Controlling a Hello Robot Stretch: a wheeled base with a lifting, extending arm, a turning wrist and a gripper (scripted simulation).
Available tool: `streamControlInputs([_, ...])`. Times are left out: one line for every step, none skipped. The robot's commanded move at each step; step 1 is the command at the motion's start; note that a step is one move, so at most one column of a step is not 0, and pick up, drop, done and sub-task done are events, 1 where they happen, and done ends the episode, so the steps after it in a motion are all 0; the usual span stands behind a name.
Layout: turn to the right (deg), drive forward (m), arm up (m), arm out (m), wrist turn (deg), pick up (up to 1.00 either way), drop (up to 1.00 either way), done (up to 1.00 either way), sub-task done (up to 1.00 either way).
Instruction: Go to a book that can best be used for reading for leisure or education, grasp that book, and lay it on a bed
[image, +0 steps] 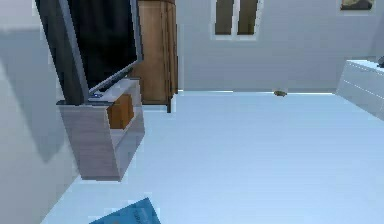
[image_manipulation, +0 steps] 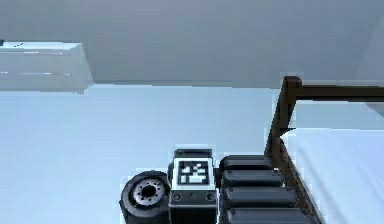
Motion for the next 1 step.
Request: streamControlInputs([3.0,0.00,0.00,0.00,0.0,0.00,0.00,0.00,0.00])
